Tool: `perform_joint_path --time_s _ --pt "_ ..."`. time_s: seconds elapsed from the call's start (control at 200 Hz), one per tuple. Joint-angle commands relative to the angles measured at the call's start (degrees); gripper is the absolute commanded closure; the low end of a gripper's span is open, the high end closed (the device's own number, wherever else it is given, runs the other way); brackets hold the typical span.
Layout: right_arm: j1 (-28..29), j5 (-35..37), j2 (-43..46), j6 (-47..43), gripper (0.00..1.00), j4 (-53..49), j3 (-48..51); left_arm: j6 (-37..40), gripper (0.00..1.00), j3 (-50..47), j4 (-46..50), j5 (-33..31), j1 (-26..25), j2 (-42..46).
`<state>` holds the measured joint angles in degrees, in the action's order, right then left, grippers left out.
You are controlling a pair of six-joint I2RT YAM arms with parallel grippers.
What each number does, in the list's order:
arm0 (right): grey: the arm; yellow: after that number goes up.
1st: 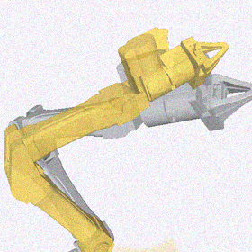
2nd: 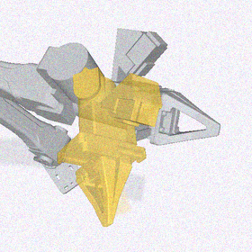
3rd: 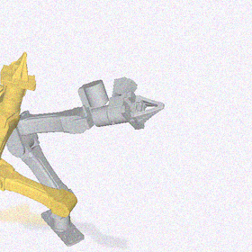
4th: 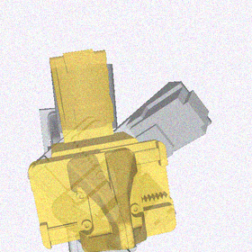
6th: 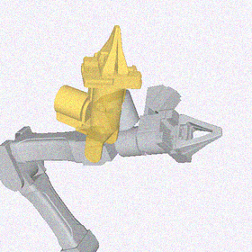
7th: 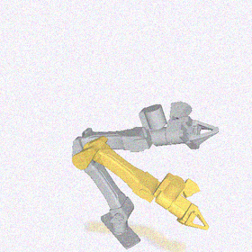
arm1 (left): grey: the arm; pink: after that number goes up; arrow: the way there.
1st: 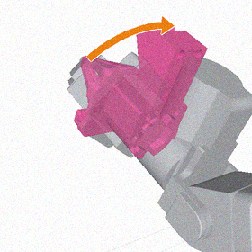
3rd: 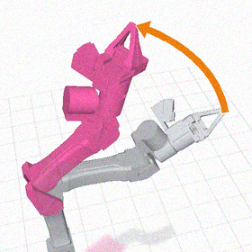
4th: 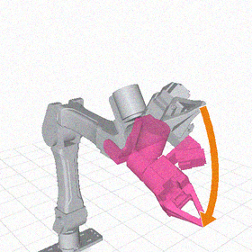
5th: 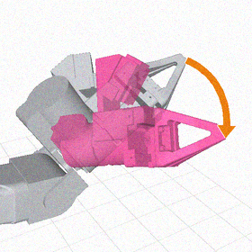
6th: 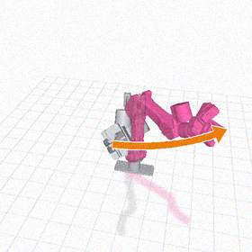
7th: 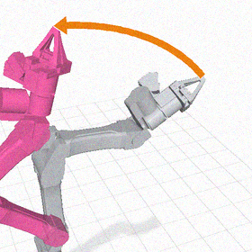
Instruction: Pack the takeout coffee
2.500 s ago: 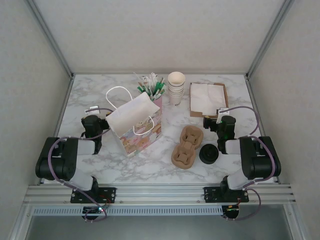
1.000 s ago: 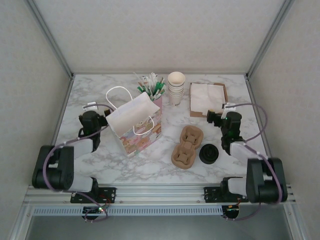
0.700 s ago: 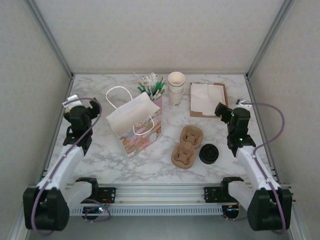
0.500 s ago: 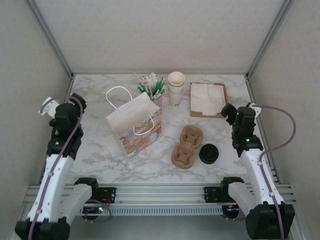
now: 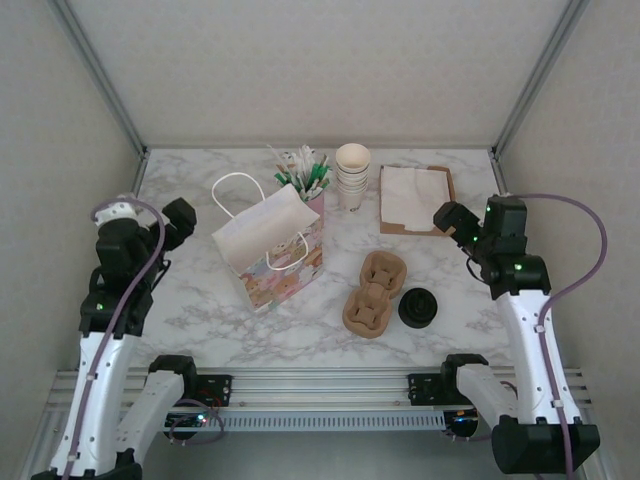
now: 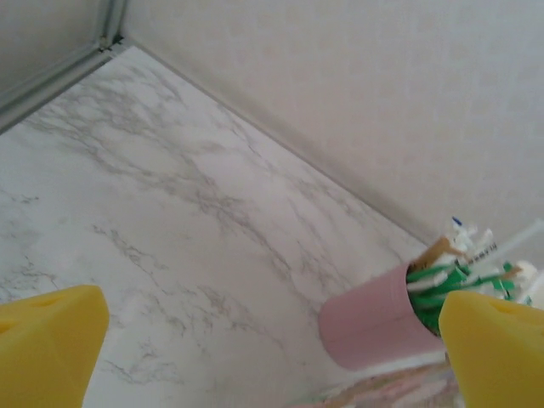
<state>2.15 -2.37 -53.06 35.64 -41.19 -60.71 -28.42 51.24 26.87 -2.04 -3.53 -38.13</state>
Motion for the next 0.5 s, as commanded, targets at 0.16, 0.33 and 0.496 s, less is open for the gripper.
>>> perform_joint_path --time_s 0.16,0.33,0.496 --pt "6.2 -5.4 -10.8 -1.3 0.07 -6.5 -16.6 -0.4 0.00 -3.2 1.5 1.2 0.2 5.9" --pt "9.7 -3.6 -17.9 0.0 0.12 -6.7 -23.8 -1.2 0.00 -3.6 2.6 -1.4 0.2 6.7" --pt "9.8 -3.1 -22.7 2.2 0.14 -5.2 -25.9 -3.5 0.12 -5.3 2.4 -3.5 0.2 5.8"
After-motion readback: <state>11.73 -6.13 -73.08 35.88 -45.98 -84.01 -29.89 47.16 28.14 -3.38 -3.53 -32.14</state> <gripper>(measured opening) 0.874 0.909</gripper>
